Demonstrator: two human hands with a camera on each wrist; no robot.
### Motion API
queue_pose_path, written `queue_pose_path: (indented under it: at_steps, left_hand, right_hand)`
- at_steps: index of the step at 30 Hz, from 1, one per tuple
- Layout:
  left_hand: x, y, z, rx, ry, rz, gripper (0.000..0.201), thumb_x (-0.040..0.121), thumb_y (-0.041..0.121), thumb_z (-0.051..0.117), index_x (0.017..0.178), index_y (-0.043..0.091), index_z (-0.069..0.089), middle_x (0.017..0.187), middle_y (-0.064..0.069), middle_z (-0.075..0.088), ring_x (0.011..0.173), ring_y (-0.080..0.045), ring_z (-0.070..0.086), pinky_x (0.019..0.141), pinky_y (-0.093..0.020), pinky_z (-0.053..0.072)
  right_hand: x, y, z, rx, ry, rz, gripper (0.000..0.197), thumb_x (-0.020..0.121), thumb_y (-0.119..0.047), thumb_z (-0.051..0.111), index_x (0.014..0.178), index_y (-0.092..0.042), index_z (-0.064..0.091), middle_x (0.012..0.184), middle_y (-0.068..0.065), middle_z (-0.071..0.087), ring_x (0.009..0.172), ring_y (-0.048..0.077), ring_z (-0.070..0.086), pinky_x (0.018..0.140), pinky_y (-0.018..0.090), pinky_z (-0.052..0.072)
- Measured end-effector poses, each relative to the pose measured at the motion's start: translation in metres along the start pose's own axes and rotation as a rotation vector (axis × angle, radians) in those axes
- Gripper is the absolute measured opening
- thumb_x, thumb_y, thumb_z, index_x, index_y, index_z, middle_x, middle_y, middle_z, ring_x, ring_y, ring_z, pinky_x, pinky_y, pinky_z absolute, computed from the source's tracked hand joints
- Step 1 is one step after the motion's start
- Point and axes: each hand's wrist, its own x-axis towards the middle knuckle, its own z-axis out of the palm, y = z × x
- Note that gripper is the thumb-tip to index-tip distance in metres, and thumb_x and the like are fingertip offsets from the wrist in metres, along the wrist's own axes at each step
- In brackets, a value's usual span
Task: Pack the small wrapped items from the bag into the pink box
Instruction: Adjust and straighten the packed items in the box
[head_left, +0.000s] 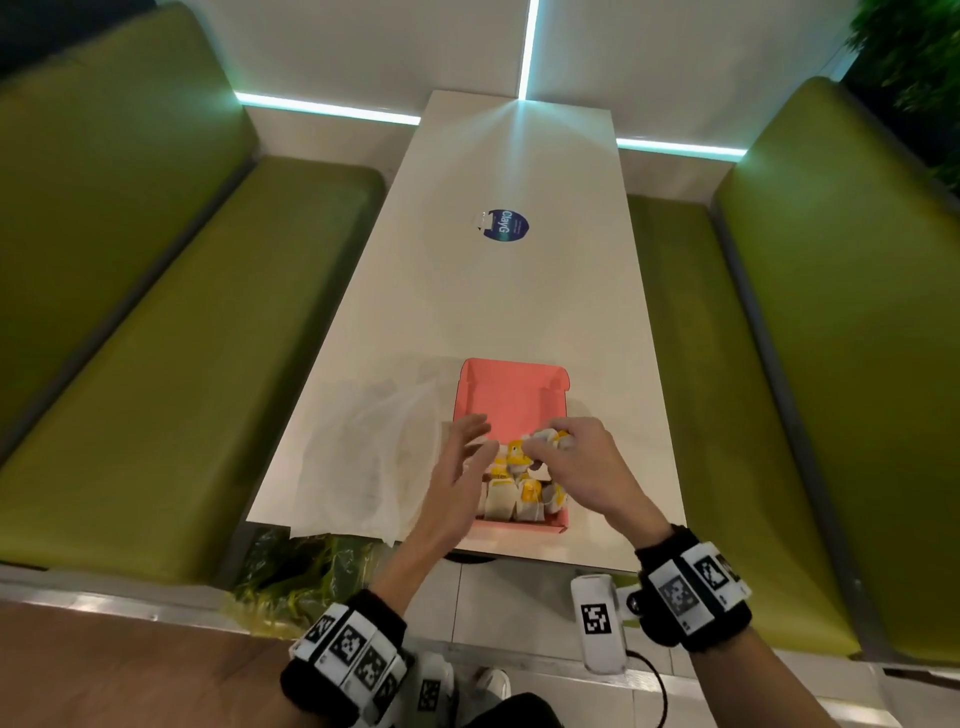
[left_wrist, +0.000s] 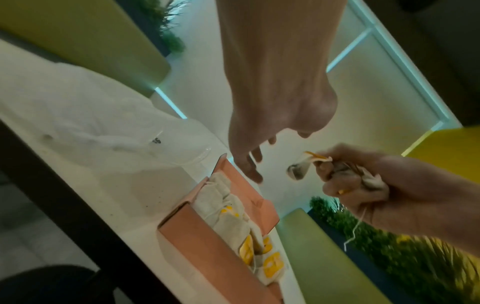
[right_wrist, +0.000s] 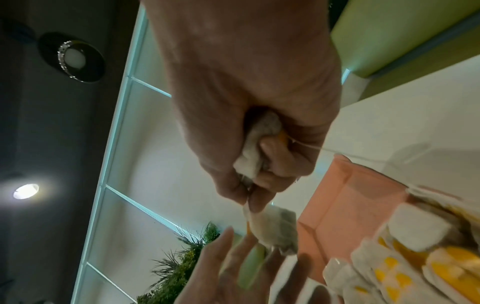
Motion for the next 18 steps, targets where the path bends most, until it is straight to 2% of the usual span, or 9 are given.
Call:
queue_pose_path:
  at_steps: [2,4,6,8,11,14,16,18]
  left_hand:
    - [0.005,0.007,0.002,-0.134,-0.083,-0.142,0.021,0.102,0.023,0.054,0.123,0.025,0.058,0.116,-0.002,0.067,0.103,-0.017,0.067,0.082,-0.032,0.057]
    - [0.008,0.010,0.003,-0.141,-0.103,-0.151,0.016,0.100,0.017,0.058,0.115,0.016,0.063,0.104,-0.006,0.070,0.091,-0.018,0.070,0.075,-0.033,0.059]
    - [0.009,0.009,0.003,-0.138,-0.084,-0.123,0.012,0.096,0.011,0.063,0.108,0.010,0.064,0.096,-0.008,0.067,0.083,-0.015,0.069,0.070,-0.030,0.059]
    - [0.009,0.008,0.003,-0.147,-0.070,-0.104,0.012,0.094,0.008,0.066,0.105,0.006,0.062,0.094,-0.009,0.065,0.080,-0.014,0.069,0.068,-0.030,0.059]
    - [0.008,0.008,0.002,-0.146,-0.081,-0.079,0.015,0.092,0.007,0.067,0.103,0.001,0.059,0.093,-0.012,0.064,0.079,-0.018,0.069,0.067,-0.030,0.059]
    - [0.008,0.008,0.002,-0.149,-0.087,-0.060,0.016,0.092,0.006,0.068,0.100,-0.002,0.056,0.093,-0.014,0.061,0.079,-0.018,0.068,0.067,-0.030,0.058]
    - [0.009,0.007,0.003,-0.150,-0.098,-0.057,0.014,0.091,0.004,0.068,0.097,0.002,0.055,0.092,-0.014,0.060,0.079,-0.018,0.067,0.068,-0.031,0.058]
    - [0.009,0.003,0.004,-0.121,-0.110,-0.065,0.016,0.090,0.005,0.069,0.097,0.007,0.054,0.094,-0.013,0.060,0.079,-0.017,0.067,0.066,-0.032,0.058]
  right_hand:
    - [0.003,-0.005,-0.006,-0.042,-0.037,-0.017,0.016,0.084,-0.018,0.069,0.070,-0.010,0.071,0.069,0.011,0.069,0.053,0.008,0.055,0.055,0.030,0.045]
    - [0.006,-0.008,-0.011,-0.112,-0.067,-0.044,0.016,0.085,-0.018,0.069,0.072,-0.010,0.071,0.069,0.007,0.069,0.051,0.002,0.055,0.050,0.019,0.044]
    - [0.008,-0.008,-0.015,-0.185,-0.067,-0.066,0.018,0.086,-0.018,0.068,0.069,-0.014,0.070,0.068,0.003,0.067,0.055,0.003,0.056,0.048,0.011,0.041]
    - [0.009,-0.004,-0.018,-0.263,-0.053,-0.086,0.024,0.087,-0.020,0.068,0.063,-0.023,0.064,0.068,-0.002,0.063,0.062,0.005,0.054,0.052,0.011,0.039]
    - [0.007,-0.002,-0.020,-0.311,-0.036,-0.104,0.022,0.088,-0.024,0.066,0.066,-0.028,0.061,0.070,-0.010,0.062,0.070,0.004,0.054,0.057,0.014,0.036]
    - [0.004,-0.005,-0.017,-0.305,-0.037,-0.157,0.014,0.089,-0.024,0.067,0.075,-0.025,0.064,0.074,-0.010,0.063,0.070,0.000,0.056,0.061,0.010,0.040]
    - [0.003,-0.006,-0.013,-0.315,-0.076,-0.178,0.004,0.089,-0.023,0.068,0.086,-0.021,0.068,0.080,-0.008,0.065,0.072,0.000,0.056,0.062,0.010,0.041]
    - [0.002,-0.004,-0.013,-0.353,-0.098,-0.178,0.004,0.090,-0.023,0.068,0.093,-0.021,0.068,0.085,-0.008,0.065,0.076,0.002,0.057,0.062,0.013,0.042]
